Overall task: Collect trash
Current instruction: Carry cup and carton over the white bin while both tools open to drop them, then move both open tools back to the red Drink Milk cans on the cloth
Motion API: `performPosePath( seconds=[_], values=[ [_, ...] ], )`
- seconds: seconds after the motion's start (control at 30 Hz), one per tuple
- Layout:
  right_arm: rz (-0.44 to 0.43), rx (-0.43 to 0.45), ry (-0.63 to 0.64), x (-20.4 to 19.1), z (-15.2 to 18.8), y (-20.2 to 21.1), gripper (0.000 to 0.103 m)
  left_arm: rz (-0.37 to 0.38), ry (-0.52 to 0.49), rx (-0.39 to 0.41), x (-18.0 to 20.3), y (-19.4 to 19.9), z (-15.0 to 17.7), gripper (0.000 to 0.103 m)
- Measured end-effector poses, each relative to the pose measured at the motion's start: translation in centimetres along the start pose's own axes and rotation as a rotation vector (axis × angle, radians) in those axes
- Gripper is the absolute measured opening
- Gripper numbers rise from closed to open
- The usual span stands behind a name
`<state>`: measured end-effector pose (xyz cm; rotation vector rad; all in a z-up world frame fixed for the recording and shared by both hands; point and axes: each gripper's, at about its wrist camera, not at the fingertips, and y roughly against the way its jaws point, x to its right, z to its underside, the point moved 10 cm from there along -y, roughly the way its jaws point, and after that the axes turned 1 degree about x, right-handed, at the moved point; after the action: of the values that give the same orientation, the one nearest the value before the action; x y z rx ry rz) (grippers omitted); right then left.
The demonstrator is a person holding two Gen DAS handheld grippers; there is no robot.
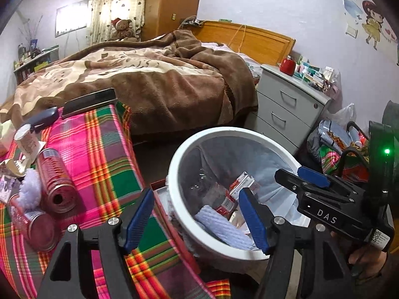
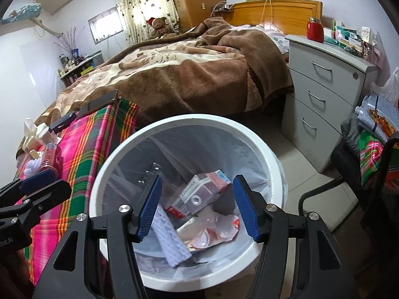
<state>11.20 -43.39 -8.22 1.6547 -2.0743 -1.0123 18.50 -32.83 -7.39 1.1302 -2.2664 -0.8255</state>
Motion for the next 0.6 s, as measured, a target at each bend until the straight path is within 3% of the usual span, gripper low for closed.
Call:
performPosePath(
  seconds=[0.6],
  values=[
    [-0.08,0.057,0.072,-6.4,-0.5,1.3,0.061,-0.101,0.084,0.053,-6.9,5.5,1.4,0.07]
  ],
)
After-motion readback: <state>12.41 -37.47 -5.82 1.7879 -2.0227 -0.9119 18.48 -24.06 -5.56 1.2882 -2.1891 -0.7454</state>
